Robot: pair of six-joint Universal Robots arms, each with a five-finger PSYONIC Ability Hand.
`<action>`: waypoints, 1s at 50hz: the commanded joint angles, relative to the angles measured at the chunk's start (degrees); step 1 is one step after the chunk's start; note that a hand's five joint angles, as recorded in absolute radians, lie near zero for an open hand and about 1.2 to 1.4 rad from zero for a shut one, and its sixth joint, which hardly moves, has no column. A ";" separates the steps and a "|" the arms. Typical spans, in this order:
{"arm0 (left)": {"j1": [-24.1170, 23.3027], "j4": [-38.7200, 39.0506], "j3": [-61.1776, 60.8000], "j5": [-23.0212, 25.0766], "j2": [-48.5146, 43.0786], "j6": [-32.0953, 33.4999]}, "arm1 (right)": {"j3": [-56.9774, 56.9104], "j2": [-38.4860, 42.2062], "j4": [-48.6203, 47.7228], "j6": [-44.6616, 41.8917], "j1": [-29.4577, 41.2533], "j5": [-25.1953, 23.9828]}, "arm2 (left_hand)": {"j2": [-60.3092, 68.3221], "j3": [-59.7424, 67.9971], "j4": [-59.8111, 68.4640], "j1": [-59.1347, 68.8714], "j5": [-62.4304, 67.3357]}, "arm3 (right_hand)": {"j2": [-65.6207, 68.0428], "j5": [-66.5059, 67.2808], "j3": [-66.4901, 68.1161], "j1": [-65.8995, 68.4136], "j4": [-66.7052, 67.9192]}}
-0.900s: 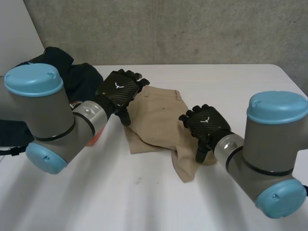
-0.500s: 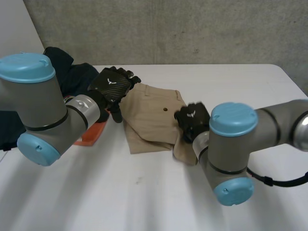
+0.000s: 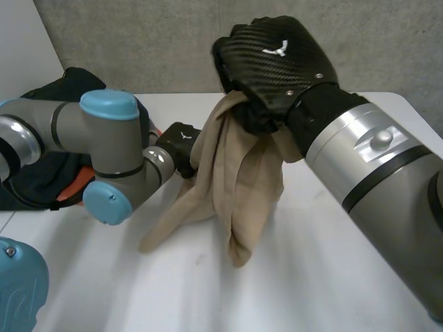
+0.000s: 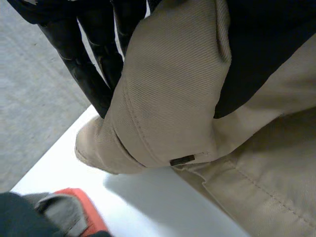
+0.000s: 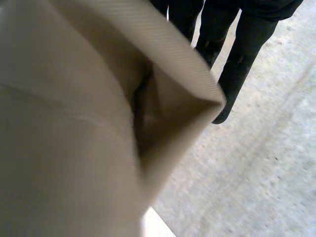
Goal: Fold the laundry.
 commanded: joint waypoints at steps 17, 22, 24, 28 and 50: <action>-9.59 -9.36 -9.74 -8.59 22.77 -14.94 | -12.51 26.46 -14.50 -2.96 -15.85 1.78 | 12.76 15.30 13.03 16.16 16.24 | 12.62 11.99 12.09 15.87 11.59; -8.36 -5.76 -5.79 -11.57 12.76 -12.74 | -15.15 33.40 -16.26 -3.32 -13.91 2.21 | 12.76 15.30 13.03 16.16 16.24 | 12.62 11.99 12.09 15.87 11.59; -7.49 -4.62 -2.27 -13.16 7.75 -11.07 | -16.55 36.83 -16.70 -3.32 -13.21 3.27 | 12.76 15.30 13.03 16.16 16.24 | 12.62 11.99 12.09 15.87 11.59; -6.08 -3.39 5.01 -13.52 -1.21 -8.96 | -19.80 42.71 -19.42 -3.49 -11.81 8.17 | 10.11 12.66 10.38 13.51 13.59 | 12.62 11.99 12.09 15.87 11.59; 7.19 -0.74 -23.42 0.10 25.66 -4.22 | -6.19 21.55 -3.01 -7.62 -14.26 5.83 | -57.24 -54.70 -56.97 -53.84 -53.76 | -57.38 -58.01 -57.91 -54.13 -58.41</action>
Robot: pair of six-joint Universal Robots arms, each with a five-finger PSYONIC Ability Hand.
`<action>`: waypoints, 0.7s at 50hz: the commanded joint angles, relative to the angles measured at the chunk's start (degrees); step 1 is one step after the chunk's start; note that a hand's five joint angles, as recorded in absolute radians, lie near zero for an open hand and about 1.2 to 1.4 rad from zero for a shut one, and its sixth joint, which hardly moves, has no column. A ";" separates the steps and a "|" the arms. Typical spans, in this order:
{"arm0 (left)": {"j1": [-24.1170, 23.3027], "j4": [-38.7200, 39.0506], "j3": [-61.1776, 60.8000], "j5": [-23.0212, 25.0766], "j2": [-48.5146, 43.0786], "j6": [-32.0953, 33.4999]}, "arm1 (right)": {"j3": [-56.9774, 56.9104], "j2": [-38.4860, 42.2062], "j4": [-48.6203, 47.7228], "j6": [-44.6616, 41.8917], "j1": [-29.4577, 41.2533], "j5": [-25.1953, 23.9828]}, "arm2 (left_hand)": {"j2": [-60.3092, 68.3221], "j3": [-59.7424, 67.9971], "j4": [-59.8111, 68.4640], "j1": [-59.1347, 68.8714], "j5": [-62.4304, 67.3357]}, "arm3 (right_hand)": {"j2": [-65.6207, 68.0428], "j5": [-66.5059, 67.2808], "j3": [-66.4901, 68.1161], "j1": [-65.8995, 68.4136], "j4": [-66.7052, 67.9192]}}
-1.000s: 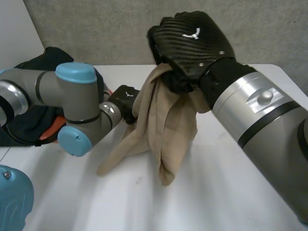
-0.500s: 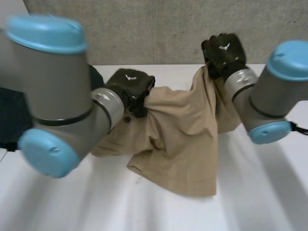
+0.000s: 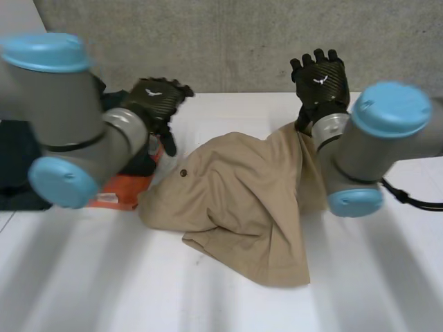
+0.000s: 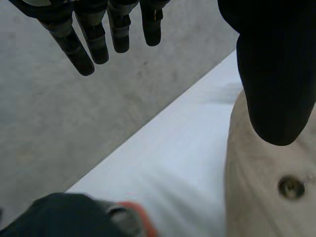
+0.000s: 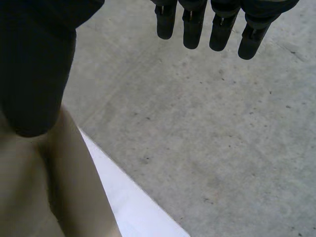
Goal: Fold the laundry.
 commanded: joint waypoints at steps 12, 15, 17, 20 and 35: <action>10.13 2.12 -24.45 9.24 1.84 13.31 | 18.97 -15.43 22.65 0.71 -7.25 -14.87 | -1.76 -1.96 -1.37 -0.78 -2.78 | -2.06 -2.48 -1.96 -2.61 -1.93; 9.87 5.72 -23.13 11.70 -1.85 13.13 | 21.34 -15.16 20.72 0.97 -8.04 -16.10 | -1.76 -1.96 -1.37 -0.78 -2.78 | -2.06 -2.48 -1.96 -2.61 -1.93; 9.25 6.95 -22.08 12.23 -4.23 12.70 | 22.31 -14.99 20.28 1.23 -8.48 -16.81 | 2.77 2.57 3.16 3.75 1.74 | -2.06 -2.48 -1.96 -2.61 -1.93; 8.55 6.96 -20.76 11.97 -5.73 12.17 | 23.19 -14.99 20.19 2.02 -8.57 -17.95 | 40.06 39.86 40.45 41.04 39.03 | -2.06 -2.48 -1.96 -2.61 -1.93; 1.52 17.75 0.06 6.70 5.34 -0.13 | 21.35 -16.92 19.84 5.10 -8.92 -18.30 | 68.24 68.04 68.63 69.22 67.22 | -2.06 -2.48 -1.96 -2.61 -1.93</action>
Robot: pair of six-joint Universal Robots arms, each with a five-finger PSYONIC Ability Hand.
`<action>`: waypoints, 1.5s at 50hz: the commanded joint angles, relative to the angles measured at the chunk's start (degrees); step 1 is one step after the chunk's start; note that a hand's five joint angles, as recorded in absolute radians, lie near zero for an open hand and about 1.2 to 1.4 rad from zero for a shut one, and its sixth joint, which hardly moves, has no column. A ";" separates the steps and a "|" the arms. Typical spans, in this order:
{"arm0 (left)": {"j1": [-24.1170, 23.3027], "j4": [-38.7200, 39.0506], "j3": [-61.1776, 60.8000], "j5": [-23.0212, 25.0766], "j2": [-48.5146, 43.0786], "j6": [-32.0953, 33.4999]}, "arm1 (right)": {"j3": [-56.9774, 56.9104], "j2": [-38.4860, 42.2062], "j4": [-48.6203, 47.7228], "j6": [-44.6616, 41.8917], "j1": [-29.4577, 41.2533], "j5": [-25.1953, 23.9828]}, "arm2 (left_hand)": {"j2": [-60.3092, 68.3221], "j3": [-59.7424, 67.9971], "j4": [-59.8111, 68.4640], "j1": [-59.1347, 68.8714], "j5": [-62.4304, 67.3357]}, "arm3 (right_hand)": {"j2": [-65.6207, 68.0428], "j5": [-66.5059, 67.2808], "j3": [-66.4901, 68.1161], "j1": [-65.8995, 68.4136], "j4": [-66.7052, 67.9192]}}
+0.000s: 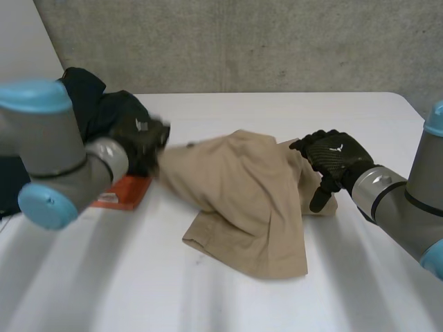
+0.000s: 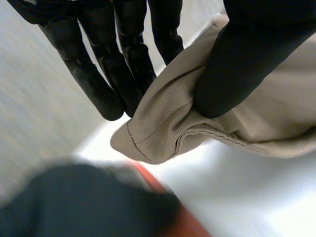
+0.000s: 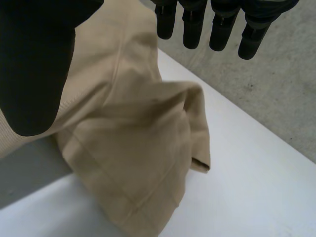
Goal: Fold the laundry.
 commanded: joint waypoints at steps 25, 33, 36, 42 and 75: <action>-23.91 8.82 17.75 12.00 -9.19 -10.53 | -6.60 -5.80 -2.37 8.86 -15.12 -0.47 | -58.32 -57.18 -58.15 -55.33 -54.74 | -2.05 -2.48 -1.96 -2.63 -1.93; -19.70 5.66 9.59 1.39 0.73 -8.68 | -5.37 -6.06 -0.09 -0.52 -12.75 -7.49 | -58.32 -57.18 -58.15 -55.33 -54.74 | -2.05 -2.48 -1.96 -2.63 -1.93; -18.72 4.77 5.80 -2.76 3.56 -8.50 | -4.49 -5.98 2.54 -6.86 -11.60 -8.91 | -58.32 -57.18 -58.15 -55.33 -54.74 | -2.05 -2.48 -1.96 -2.63 -1.93; -15.56 0.47 -4.93 -9.10 8.31 -7.97 | -0.98 -4.31 12.48 -24.97 -10.11 -9.44 | -58.32 -57.18 -58.15 -55.33 -54.74 | 0.30 -0.13 0.39 -0.27 0.43; -13.10 -12.98 5.87 -10.33 -1.72 -7.62 | 2.55 5.55 -14.06 -15.85 -6.33 -4.52 | 11.68 12.82 11.85 14.67 15.26 | 67.95 67.52 68.04 67.37 68.07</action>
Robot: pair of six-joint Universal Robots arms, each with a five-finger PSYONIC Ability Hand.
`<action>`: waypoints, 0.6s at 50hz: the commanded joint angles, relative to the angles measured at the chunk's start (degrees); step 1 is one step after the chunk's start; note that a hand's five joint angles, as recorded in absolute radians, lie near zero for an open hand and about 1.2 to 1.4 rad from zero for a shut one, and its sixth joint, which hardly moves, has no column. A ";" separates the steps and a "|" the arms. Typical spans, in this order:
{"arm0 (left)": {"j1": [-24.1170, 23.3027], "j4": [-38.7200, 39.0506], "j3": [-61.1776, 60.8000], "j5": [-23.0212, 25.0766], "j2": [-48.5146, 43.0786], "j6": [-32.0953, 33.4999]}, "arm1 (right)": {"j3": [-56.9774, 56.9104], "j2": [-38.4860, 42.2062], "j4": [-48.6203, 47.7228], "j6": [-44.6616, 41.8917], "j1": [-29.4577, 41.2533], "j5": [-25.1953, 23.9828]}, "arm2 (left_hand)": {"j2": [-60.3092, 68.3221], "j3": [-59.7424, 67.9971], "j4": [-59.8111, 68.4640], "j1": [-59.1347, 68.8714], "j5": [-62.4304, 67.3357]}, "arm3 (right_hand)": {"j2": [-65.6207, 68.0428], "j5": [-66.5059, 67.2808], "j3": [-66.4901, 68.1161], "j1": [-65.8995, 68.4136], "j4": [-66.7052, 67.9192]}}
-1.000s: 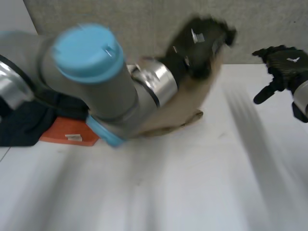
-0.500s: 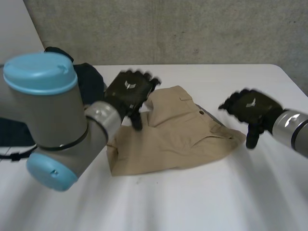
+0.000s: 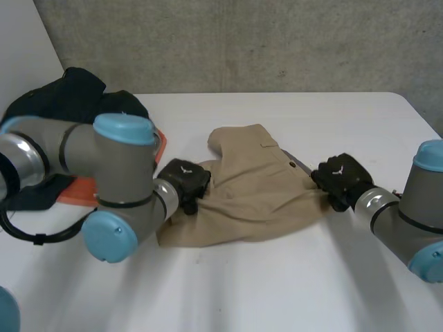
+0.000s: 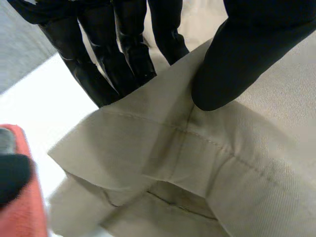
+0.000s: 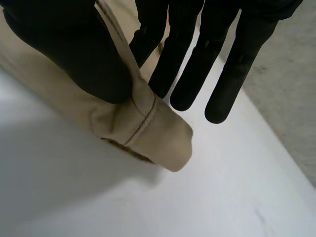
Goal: Fold the laundry.
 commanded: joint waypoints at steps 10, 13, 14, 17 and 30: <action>2.00 -4.91 3.66 5.07 29.71 -6.08 | -11.70 -23.64 7.48 16.80 1.40 0.69 | 11.71 12.59 11.67 14.54 13.02 | 13.26 12.43 12.31 17.68 11.83; 3.76 -6.85 5.85 5.68 33.06 -6.08 | -16.89 -26.81 12.93 19.97 0.79 0.17 | 11.71 12.59 11.67 14.54 13.02 | 13.26 12.43 12.31 17.68 11.83; 4.20 -7.46 6.38 5.77 33.50 -6.08 | -18.21 -26.90 14.34 20.41 0.78 -0.01 | 11.71 12.59 11.67 14.54 13.02 | 13.26 12.43 12.31 17.68 11.83; 6.22 -9.75 8.84 6.38 34.12 -6.08 | -23.13 -26.91 19.79 21.03 0.70 -1.06 | 11.71 12.59 11.67 14.54 13.02 | 13.26 12.43 12.31 17.68 11.83; 8.51 -11.16 17.80 8.32 19.01 -6.43 | -33.16 -13.74 26.66 20.59 6.67 2.44 | 11.71 12.59 11.67 14.54 13.02 | 13.26 12.43 12.31 17.68 11.83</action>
